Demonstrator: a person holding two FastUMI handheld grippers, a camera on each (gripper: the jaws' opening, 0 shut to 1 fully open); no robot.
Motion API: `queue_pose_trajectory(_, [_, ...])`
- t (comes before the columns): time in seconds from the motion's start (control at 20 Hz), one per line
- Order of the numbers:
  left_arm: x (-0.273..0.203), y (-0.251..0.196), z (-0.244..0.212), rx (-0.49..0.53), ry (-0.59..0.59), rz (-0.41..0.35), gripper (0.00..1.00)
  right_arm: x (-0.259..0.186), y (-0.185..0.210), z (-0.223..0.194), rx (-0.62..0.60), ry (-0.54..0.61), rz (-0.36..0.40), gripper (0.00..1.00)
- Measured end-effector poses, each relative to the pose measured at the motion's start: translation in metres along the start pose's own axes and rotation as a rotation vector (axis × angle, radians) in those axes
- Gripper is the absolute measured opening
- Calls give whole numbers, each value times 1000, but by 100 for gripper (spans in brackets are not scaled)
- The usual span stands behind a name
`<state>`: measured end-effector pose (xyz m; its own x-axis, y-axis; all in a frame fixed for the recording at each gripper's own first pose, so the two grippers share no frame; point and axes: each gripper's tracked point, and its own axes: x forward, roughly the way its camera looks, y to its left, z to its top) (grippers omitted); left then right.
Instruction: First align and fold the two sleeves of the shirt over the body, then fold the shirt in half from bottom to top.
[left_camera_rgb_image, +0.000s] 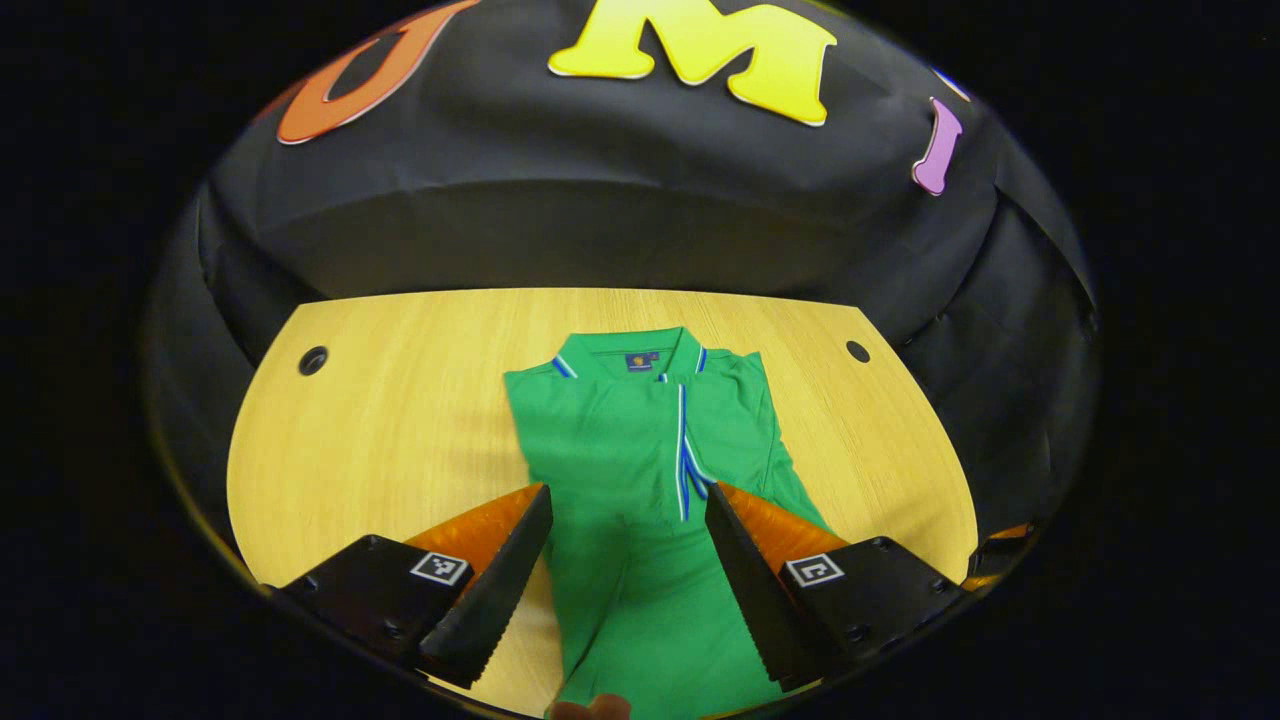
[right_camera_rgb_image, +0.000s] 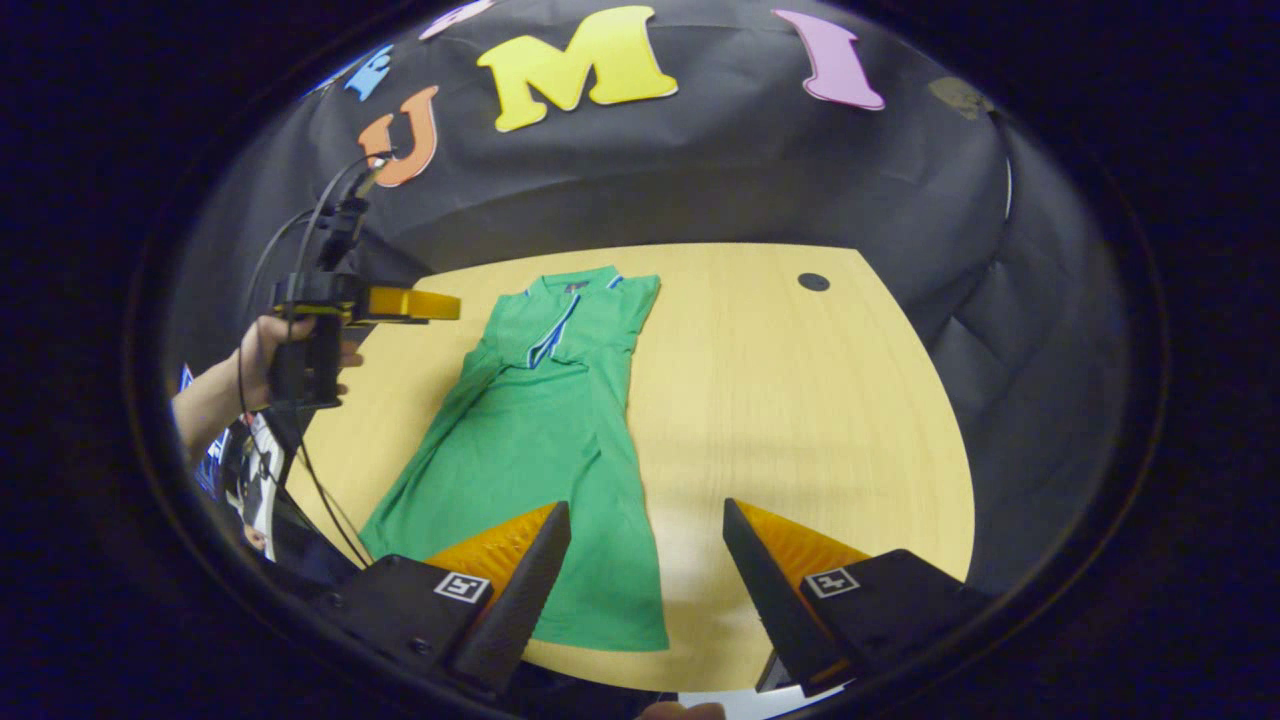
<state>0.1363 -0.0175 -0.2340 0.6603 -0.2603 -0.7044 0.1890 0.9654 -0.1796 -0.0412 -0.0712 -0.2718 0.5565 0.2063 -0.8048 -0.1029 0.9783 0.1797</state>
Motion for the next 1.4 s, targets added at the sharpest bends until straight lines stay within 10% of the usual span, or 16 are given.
queue_pose_trajectory(0.75, [-156, 34, -267, 138, 179, 30, 99, -4, 2, -139, -221, 223, -27, 98])
queue_pose_trajectory(1.4, [-126, 31, -300, 192, 273, 5, 98, 33, 3, -176, -166, 334, -40, 94])
